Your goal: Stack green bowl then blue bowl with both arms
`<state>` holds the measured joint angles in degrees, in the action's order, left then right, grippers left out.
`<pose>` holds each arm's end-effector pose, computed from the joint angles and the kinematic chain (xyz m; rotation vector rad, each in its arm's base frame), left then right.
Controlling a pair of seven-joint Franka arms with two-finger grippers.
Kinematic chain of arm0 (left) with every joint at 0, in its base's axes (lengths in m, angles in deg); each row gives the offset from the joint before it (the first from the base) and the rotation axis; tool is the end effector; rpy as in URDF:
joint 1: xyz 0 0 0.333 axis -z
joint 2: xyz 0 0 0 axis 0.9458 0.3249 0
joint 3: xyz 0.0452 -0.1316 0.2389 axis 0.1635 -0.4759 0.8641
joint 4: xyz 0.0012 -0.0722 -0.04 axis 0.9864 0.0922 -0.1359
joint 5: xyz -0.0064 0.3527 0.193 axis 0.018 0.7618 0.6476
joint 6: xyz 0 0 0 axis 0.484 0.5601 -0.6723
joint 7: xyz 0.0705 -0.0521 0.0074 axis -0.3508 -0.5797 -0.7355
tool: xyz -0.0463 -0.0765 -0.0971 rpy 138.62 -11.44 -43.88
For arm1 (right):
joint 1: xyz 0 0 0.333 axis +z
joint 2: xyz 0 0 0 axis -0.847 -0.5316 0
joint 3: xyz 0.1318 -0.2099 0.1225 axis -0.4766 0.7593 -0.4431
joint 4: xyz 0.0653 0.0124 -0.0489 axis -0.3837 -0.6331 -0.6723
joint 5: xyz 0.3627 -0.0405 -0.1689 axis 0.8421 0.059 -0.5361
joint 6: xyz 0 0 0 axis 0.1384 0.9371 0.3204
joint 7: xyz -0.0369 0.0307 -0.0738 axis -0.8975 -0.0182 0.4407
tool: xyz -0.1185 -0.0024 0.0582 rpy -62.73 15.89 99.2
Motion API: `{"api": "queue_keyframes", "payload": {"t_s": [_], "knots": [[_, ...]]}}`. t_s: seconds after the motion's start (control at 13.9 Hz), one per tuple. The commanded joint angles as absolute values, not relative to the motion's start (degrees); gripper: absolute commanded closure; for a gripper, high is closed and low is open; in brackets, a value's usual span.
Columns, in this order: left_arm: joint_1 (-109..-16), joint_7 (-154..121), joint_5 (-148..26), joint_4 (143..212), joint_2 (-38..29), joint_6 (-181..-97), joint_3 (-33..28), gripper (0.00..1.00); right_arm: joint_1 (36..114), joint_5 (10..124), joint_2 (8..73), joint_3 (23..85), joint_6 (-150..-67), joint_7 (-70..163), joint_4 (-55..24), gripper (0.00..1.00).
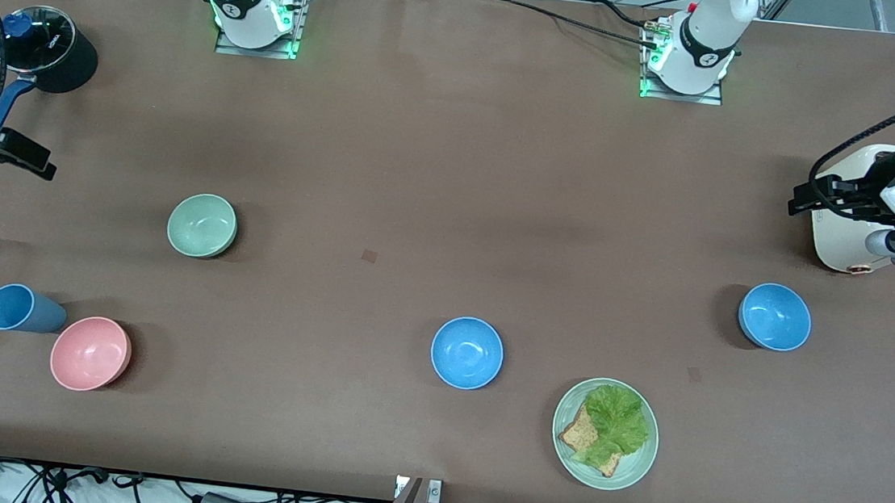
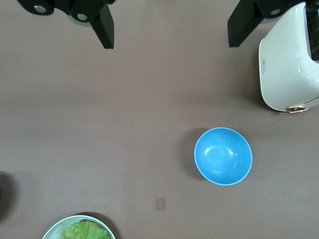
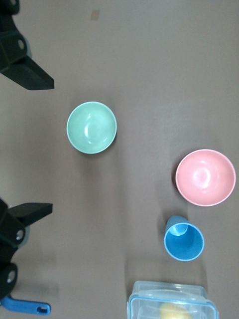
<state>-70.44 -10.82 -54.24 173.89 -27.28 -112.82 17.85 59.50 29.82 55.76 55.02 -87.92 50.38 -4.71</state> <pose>0.5667 0.0093 0.4864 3.0891 0.0730 -0.2157 0.6031 -0.0489 0.5044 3.1137 -0.1024 -0.0321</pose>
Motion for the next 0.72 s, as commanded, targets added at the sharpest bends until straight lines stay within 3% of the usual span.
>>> {"api": "queue_keyframes", "payload": {"t_s": [0.0,0.65], "knots": [[-70.78,-9.81,-55.61,172.33,-26.44,-112.72,17.95,0.00,59.46,28.81,59.74,53.86,-88.89,50.18,-9.20,0.00],[-70.69,-9.90,-55.52,171.54,-25.12,-112.63,17.95,0.00,59.20,29.25,59.92,53.06,-88.97,50.18,-9.30,0.00]]}}
